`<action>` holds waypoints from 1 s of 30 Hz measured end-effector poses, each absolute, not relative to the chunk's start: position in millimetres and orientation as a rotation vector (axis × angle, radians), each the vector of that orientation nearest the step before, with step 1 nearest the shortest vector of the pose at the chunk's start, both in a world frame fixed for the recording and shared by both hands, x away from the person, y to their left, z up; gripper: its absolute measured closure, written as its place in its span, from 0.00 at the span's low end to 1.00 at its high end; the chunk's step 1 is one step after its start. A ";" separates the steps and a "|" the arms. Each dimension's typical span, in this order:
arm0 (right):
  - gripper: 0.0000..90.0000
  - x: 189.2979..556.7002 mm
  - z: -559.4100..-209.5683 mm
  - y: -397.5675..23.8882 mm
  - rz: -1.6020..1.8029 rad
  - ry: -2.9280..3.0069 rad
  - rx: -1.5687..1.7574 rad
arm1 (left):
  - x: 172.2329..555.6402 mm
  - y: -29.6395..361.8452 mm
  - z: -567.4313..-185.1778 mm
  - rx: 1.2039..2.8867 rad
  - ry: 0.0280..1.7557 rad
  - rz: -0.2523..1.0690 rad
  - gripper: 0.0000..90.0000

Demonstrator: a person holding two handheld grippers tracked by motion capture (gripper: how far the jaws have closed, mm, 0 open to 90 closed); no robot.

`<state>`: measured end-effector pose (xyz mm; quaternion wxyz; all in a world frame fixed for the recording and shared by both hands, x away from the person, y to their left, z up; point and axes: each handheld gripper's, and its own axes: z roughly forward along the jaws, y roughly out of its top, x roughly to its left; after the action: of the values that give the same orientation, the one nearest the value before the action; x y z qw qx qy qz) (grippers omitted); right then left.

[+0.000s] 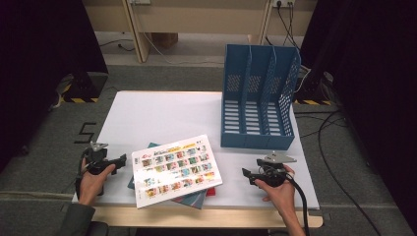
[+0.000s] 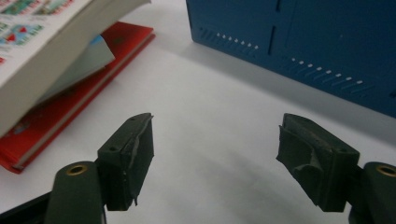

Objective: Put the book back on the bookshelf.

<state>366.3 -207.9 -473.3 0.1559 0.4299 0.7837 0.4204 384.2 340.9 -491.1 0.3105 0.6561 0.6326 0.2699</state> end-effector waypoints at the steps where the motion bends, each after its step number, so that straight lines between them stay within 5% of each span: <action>1: 0.35 364.4 -471.2 -206.7 1.222 2.240 1.225 | 381.2 340.7 -488.9 1.740 1.665 0.716 0.16; 20: 0.35 347.0 -458.6 -165.8 1.462 2.321 1.158 | 332.7 308.3 -459.8 1.847 1.483 0.629 0.17; 30: 0.32 348.4 -463.0 -159.0 1.520 2.353 1.209 | 334.0 299.4 -456.0 1.877 1.469 0.654 0.29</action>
<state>348.4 -159.0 -463.0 0.0454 0.3958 0.7704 0.4977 334.0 299.4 -456.0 0.3285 0.7172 0.5614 0.2500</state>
